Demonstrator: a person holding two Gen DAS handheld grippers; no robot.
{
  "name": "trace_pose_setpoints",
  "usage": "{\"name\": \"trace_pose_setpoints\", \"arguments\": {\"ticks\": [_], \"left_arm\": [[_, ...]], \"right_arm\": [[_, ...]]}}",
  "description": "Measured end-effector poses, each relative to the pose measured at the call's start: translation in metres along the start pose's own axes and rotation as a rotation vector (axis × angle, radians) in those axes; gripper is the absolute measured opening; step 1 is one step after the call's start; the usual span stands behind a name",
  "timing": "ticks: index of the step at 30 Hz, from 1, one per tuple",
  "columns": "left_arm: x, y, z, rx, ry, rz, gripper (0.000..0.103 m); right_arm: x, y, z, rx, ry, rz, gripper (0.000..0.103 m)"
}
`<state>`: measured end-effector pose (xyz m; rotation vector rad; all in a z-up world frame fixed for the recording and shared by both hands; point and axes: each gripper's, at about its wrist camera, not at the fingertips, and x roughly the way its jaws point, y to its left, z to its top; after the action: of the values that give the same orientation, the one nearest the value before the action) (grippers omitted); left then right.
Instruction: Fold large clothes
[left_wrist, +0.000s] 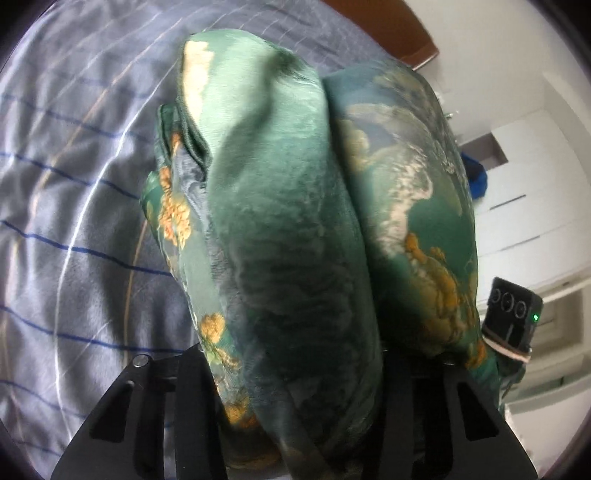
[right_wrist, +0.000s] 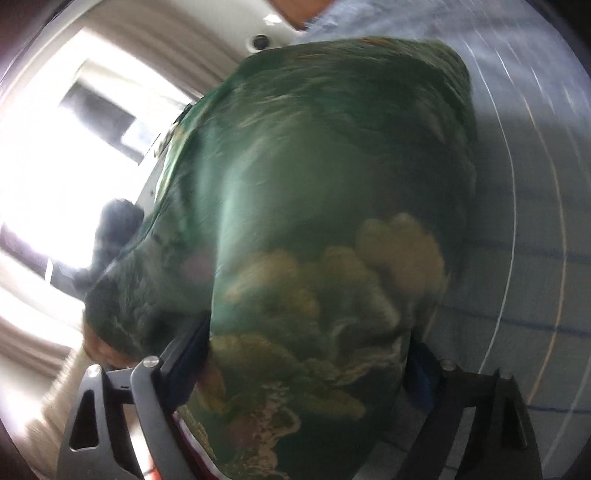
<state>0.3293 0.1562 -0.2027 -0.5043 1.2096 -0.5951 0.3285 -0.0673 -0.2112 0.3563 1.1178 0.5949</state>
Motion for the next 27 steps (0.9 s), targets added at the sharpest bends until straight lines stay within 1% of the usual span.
{"name": "trace_pose_setpoints", "arguments": {"ticks": [1, 4, 6, 7, 10, 13, 17, 19, 21, 23, 24, 25, 26, 27], "left_arm": [[-0.006, -0.005, 0.000, 0.006, -0.012, -0.003, 0.041], [-0.025, -0.019, 0.001, 0.020, -0.051, -0.009, 0.041], [-0.043, -0.030, 0.005, 0.033, -0.086, -0.022, 0.041], [-0.055, -0.030, 0.001, 0.042, -0.098, -0.025, 0.041], [-0.084, -0.048, 0.011, 0.078, -0.158, -0.032, 0.041], [-0.104, -0.059, 0.021, 0.102, -0.197, -0.032, 0.041], [-0.116, -0.072, 0.033, 0.130, -0.228, -0.018, 0.041], [-0.108, -0.077, 0.053, 0.134, -0.232, -0.009, 0.042], [-0.091, -0.082, 0.054, 0.132, -0.223, -0.001, 0.042], [-0.073, -0.080, 0.054, 0.122, -0.203, 0.000, 0.042], [-0.056, -0.076, 0.054, 0.114, -0.184, 0.004, 0.046], [-0.037, -0.070, 0.054, 0.103, -0.161, 0.017, 0.049], [-0.021, -0.062, 0.051, 0.091, -0.140, 0.030, 0.057], [0.008, -0.050, 0.047, 0.055, -0.093, 0.067, 0.065]], "right_arm": [[-0.004, 0.014, 0.001, -0.053, -0.017, -0.016, 0.087], [-0.015, 0.040, 0.006, -0.129, -0.066, -0.023, 0.086], [-0.023, 0.053, 0.009, -0.159, -0.097, -0.025, 0.086], [-0.029, 0.060, 0.014, -0.174, -0.122, -0.021, 0.086], [-0.042, 0.077, 0.028, -0.217, -0.184, -0.011, 0.086], [-0.053, 0.092, 0.045, -0.256, -0.234, -0.003, 0.086], [-0.062, 0.095, 0.064, -0.284, -0.268, -0.005, 0.085], [-0.064, 0.086, 0.073, -0.281, -0.278, -0.006, 0.085], [-0.063, 0.078, 0.073, -0.265, -0.281, -0.007, 0.085], [-0.060, 0.057, 0.076, -0.244, -0.271, -0.018, 0.086], [-0.057, 0.049, 0.074, -0.229, -0.266, -0.023, 0.086], [-0.063, 0.033, 0.074, -0.208, -0.255, -0.022, 0.086], [-0.057, 0.019, 0.072, -0.179, -0.234, -0.027, 0.086], [-0.049, 0.004, 0.072, -0.149, -0.215, -0.035, 0.088]]}}
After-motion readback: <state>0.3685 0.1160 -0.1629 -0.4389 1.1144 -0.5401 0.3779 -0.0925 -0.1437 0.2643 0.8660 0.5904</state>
